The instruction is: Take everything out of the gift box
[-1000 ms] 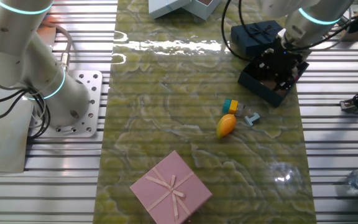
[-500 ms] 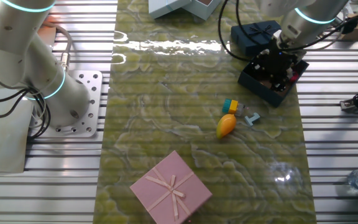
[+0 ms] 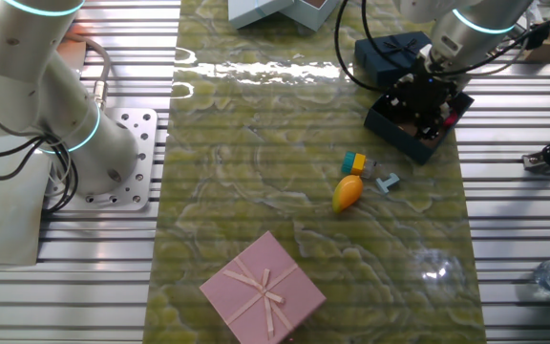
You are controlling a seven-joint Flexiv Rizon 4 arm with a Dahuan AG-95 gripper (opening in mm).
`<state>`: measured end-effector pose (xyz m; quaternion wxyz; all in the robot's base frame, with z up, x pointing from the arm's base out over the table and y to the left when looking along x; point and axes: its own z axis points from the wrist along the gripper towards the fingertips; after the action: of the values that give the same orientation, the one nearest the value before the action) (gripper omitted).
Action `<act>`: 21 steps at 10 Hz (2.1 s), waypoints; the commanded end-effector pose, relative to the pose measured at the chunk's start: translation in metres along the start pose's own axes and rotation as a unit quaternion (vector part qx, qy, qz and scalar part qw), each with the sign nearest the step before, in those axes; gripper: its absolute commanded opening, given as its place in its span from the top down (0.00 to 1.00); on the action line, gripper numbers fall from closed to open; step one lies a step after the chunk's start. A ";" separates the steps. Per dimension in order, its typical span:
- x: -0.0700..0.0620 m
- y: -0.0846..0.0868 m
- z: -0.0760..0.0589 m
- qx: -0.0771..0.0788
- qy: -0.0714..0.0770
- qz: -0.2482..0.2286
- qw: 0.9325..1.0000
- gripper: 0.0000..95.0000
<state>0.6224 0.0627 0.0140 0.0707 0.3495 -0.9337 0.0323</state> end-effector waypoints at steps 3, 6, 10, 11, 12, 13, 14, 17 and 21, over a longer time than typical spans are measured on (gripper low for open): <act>0.002 0.000 0.000 0.012 0.009 -0.002 1.000 0.60; 0.004 0.000 0.001 0.013 0.010 0.001 1.000 0.60; 0.007 -0.003 -0.001 0.015 0.012 -0.003 1.000 0.60; 0.007 -0.003 -0.001 0.016 0.012 -0.004 1.000 0.60; 0.007 -0.003 0.000 0.015 0.012 -0.003 1.000 0.60; 0.008 -0.002 0.000 0.015 0.012 -0.003 1.000 0.60; 0.009 -0.002 0.001 0.015 0.013 -0.002 1.000 0.60; 0.010 -0.002 0.001 0.016 0.015 -0.003 1.000 0.60; 0.012 -0.001 0.003 0.019 0.017 0.000 1.000 0.60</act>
<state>0.6143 0.0541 0.0124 0.0806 0.3503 -0.9316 0.0545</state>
